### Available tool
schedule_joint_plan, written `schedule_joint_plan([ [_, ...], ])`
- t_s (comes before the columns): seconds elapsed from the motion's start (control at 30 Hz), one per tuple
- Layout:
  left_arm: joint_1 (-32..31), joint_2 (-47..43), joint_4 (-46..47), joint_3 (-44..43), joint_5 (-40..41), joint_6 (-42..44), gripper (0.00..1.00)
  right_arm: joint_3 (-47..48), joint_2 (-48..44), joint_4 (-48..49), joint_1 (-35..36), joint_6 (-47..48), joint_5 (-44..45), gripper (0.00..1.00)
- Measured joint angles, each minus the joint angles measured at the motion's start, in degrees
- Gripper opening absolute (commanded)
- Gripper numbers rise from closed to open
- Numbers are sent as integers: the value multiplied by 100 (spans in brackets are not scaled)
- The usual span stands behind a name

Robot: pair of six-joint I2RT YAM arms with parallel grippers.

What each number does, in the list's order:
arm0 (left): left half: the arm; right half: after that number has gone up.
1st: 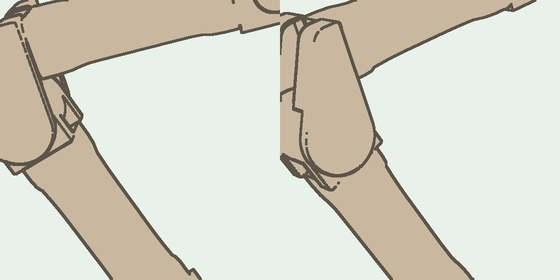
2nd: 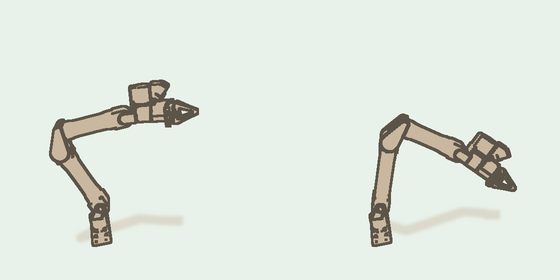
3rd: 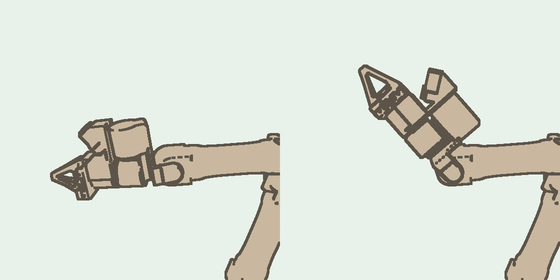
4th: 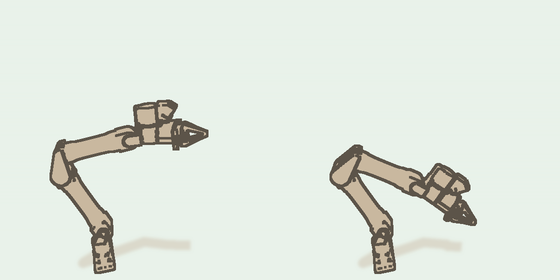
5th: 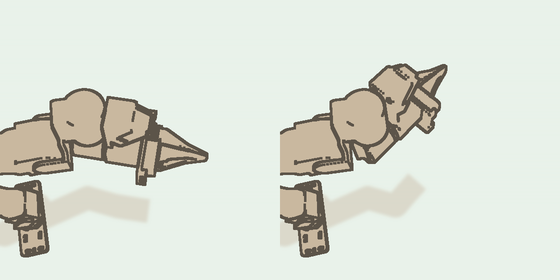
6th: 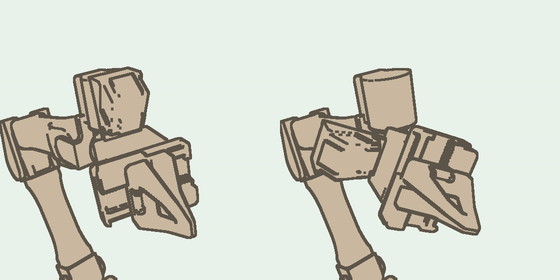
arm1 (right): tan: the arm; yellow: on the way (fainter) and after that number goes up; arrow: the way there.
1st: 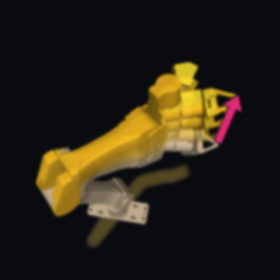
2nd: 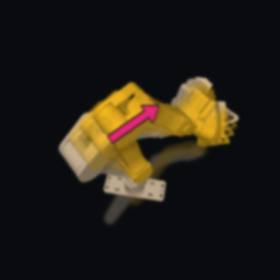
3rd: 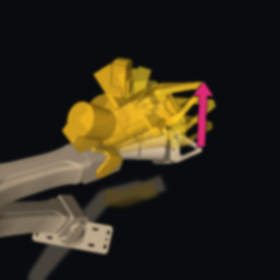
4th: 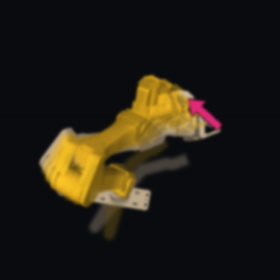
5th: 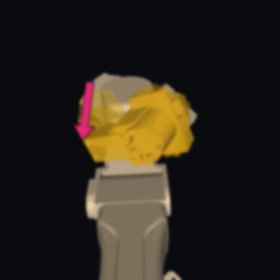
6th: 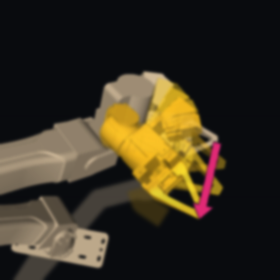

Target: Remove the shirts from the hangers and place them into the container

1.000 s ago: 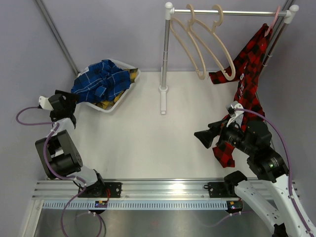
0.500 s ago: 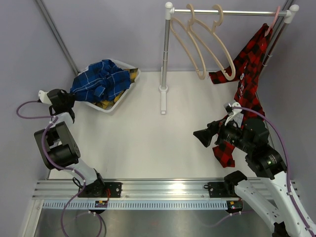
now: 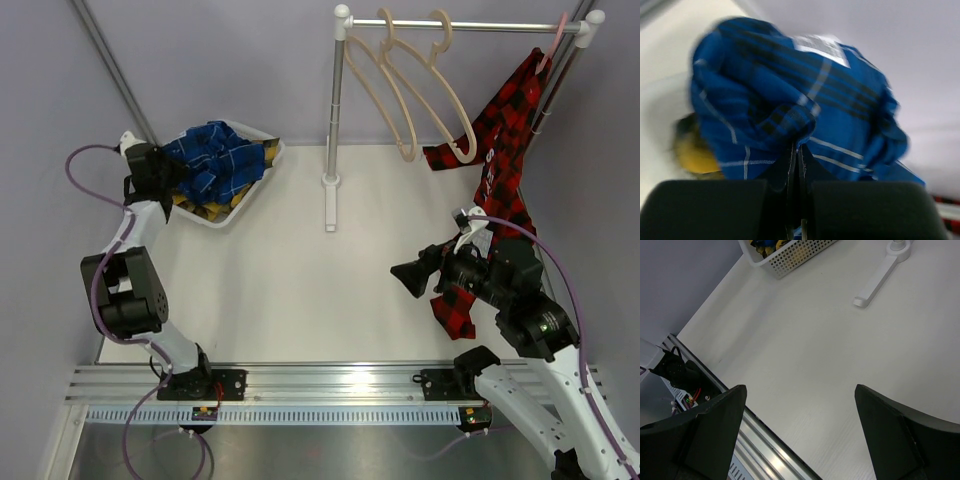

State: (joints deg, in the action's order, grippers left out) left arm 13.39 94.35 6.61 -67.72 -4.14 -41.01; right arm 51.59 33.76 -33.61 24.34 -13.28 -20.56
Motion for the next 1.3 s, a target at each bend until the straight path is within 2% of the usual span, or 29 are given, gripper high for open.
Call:
schedule_joint_plan([
  [0.13,-452,295,-345,-435,-13,372,0,-9,13,0,0,0,2,99],
  [0.47,-866,1628,-1825,-815,151,496,2,-9,85,2,0,-2,0,99],
  [0.53,-879,1652,-1974,-824,190,494,6,-11,83,2,0,-2,0,100],
  [0.63,-879,1700,-2299,-1032,238,538,21,-13,81,2,0,-2,0,99],
  [0.77,-879,1711,-2730,-1303,249,649,55,-15,74,2,0,-2,4,99],
  [0.9,-894,1344,-3069,-1325,240,704,69,-15,20,0,0,-2,20,99],
  [1.1,-896,76,-3630,-1327,131,804,84,26,-57,-48,0,4,210,99],
  [1.3,-901,-1228,-3875,-1325,-138,960,88,361,-129,-308,2,13,573,100],
])
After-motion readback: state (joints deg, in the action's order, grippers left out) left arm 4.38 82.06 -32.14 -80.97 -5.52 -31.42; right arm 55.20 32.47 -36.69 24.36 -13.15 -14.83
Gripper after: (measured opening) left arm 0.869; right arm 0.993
